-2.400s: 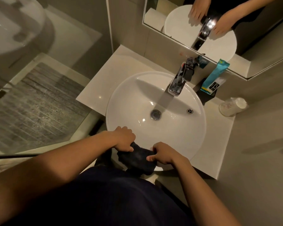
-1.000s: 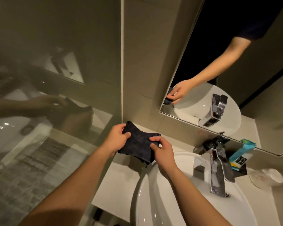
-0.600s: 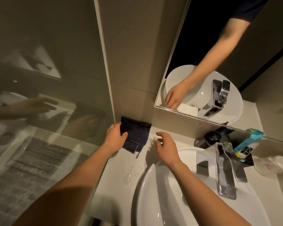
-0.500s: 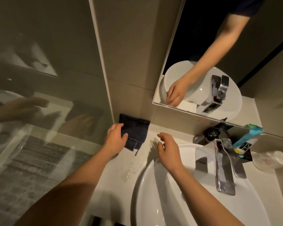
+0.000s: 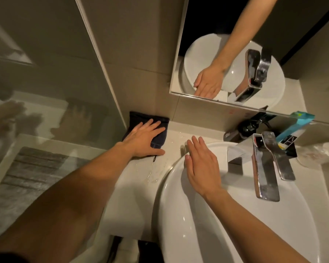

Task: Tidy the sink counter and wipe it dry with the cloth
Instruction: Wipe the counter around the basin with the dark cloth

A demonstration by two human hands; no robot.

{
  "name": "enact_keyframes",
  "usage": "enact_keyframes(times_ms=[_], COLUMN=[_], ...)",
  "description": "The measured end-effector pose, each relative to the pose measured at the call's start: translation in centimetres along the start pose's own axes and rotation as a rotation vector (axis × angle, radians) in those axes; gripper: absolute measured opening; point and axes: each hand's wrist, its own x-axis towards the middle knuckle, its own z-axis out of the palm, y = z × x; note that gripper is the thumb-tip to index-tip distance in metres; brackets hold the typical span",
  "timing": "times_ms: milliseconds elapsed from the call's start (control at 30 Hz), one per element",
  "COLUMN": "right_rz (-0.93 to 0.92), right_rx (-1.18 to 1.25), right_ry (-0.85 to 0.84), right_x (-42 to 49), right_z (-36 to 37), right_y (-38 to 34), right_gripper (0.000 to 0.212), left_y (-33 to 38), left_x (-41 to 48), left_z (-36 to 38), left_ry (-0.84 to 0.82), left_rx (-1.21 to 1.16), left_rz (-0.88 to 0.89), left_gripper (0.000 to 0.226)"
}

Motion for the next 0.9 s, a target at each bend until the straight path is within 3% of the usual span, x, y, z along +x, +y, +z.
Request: enact_keyframes(times_ms=[200,467,900], right_rz=[0.009,0.015,0.0], right_rx=[-0.013,-0.037,-0.058], right_ry=[0.004,0.025,0.069], right_x=[-0.2,-0.3,-0.1], right_z=[0.3,0.7,1.2], right_y=[0.1,0.0,0.3], right_gripper=[0.051,0.049,0.046], left_y=[-1.2,-0.8,0.4], left_x=[-0.4,0.0,-8.4], left_z=[1.9,3.0,5.7], left_ry=[0.184,0.296,0.214], left_rx=[-0.062,-0.24,-0.542], left_rz=[0.06,-0.018,-0.148], left_gripper=[0.07,0.045,0.045])
